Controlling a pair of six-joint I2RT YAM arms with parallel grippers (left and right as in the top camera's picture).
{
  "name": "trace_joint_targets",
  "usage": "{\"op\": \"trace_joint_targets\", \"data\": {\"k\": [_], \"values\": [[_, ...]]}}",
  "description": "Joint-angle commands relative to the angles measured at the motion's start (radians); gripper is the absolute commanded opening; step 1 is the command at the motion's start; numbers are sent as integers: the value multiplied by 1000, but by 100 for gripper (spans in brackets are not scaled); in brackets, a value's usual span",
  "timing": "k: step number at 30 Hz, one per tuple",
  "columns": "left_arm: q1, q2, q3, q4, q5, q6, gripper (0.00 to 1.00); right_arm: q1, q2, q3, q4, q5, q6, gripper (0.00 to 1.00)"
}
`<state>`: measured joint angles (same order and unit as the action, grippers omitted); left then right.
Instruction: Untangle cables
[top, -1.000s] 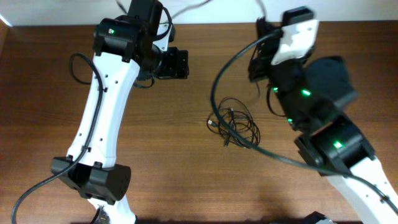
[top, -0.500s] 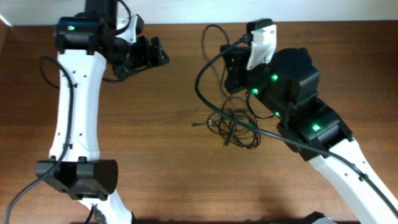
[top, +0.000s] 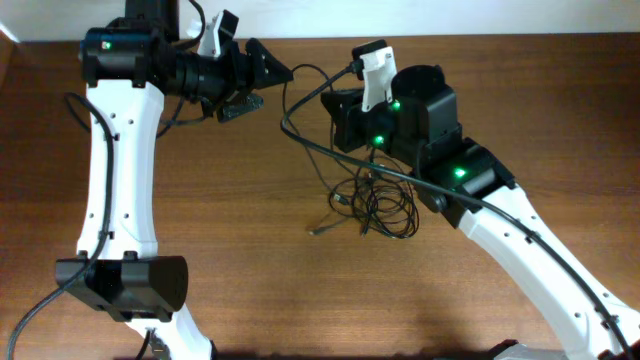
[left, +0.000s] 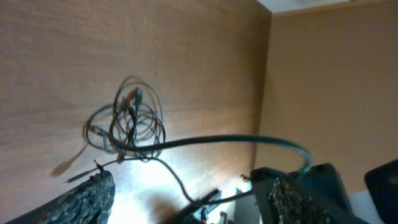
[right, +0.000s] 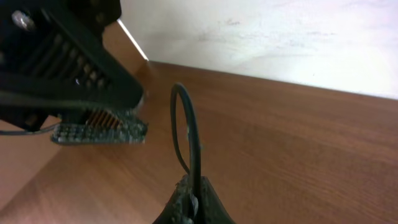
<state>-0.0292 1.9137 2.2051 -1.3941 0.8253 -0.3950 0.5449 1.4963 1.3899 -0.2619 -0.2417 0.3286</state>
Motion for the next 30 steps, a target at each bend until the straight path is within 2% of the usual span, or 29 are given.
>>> {"op": "trace_joint_targets", "data": {"k": [1, 2, 3, 12, 15, 17, 24, 27, 30], "values": [[6, 2, 8, 33, -105, 7, 84, 5, -10, 3, 9, -28, 18, 4], [6, 2, 8, 31, -118, 6, 84, 5, -10, 3, 9, -28, 46, 4], [6, 2, 8, 19, -110, -21, 77, 5, -9, 3, 8, -28, 55, 4], [1, 2, 8, -43, -21, -481, 80, 6, 9, 3, 7, -28, 55, 4], [1, 2, 8, -33, 9, -634, 78, 19, 15, 3, 8, -25, 55, 4], [1, 2, 8, -6, 9, -691, 77, 35, 16, 3, 8, -3, 54, 4], [-2, 2, 8, 42, 47, -780, 72, 115, 16, 3, 12, 138, 53, 4], [-2, 2, 8, 51, 47, -783, 70, 134, 16, 3, 23, 148, 54, 4], [-5, 2, 8, 51, 51, -784, 64, 152, 16, 3, 34, 147, 54, 4]]}}
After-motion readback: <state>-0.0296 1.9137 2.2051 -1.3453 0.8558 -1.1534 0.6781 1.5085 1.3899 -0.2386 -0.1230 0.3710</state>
